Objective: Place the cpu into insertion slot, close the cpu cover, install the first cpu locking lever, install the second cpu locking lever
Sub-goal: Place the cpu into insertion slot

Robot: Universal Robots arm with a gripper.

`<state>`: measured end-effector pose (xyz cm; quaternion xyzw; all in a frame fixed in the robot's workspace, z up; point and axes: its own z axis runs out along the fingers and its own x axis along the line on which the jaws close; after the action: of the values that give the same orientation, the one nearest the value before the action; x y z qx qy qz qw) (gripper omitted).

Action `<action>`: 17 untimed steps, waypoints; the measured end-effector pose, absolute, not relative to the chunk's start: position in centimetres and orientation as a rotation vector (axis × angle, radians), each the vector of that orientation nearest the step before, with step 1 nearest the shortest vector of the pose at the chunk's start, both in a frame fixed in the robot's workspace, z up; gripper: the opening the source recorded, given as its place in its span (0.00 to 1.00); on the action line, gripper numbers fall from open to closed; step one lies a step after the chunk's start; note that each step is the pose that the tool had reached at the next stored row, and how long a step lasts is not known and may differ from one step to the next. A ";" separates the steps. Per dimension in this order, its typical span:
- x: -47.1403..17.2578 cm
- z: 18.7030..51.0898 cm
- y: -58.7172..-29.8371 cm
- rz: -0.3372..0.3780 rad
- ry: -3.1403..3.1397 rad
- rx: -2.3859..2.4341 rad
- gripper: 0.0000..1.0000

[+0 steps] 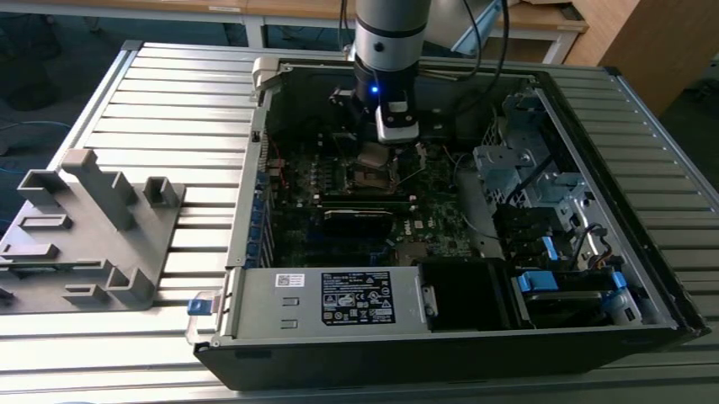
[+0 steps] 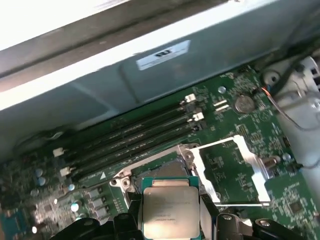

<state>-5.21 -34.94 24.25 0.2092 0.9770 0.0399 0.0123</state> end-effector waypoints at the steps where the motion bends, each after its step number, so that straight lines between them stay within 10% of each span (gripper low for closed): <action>1: -5.2 24.2 -34.9 0.124 3.039 0.679 0.54; 17: -5.2 24.1 -34.9 0.116 2.898 1.108 0.54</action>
<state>-5.21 -34.94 24.13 0.3568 0.9333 0.0374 0.0183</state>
